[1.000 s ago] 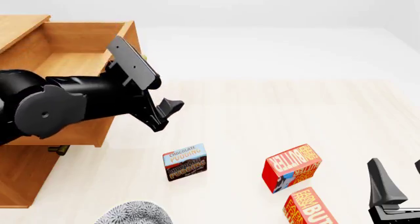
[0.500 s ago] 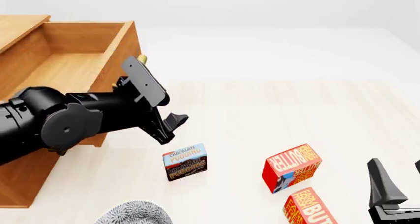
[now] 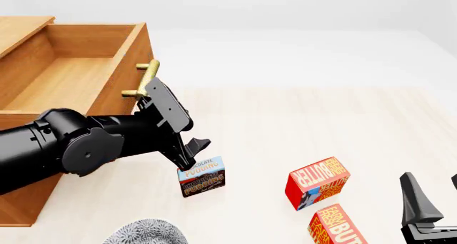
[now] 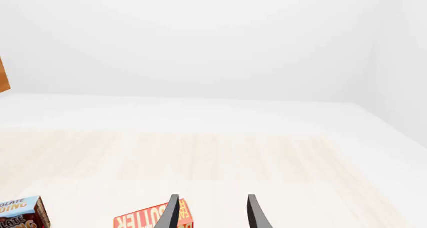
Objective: Put the chocolate pudding in the top drawer of the cabinet and close it.
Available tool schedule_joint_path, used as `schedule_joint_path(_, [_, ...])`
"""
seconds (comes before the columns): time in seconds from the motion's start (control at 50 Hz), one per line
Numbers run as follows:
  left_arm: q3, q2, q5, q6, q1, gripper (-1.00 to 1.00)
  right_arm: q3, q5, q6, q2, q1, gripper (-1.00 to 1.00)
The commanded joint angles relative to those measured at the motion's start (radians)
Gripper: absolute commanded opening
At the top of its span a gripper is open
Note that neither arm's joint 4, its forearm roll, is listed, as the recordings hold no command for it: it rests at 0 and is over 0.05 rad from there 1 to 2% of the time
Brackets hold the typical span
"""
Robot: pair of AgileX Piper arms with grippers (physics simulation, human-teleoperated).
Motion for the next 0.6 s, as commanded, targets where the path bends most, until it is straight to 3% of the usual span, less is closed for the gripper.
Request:
schedule_joint_path(0.02, [0.019, 0.014, -0.022, 0.009, -0.01, 1.0, 0.0, 0.0, 0.0, 0.0, 0.0, 1.0])
schedule_joint_path(0.6, [0.054, 0.06, -0.067, -0.013, -0.046, 1.0, 0.0, 0.0, 0.0, 0.0, 0.0, 1.0])
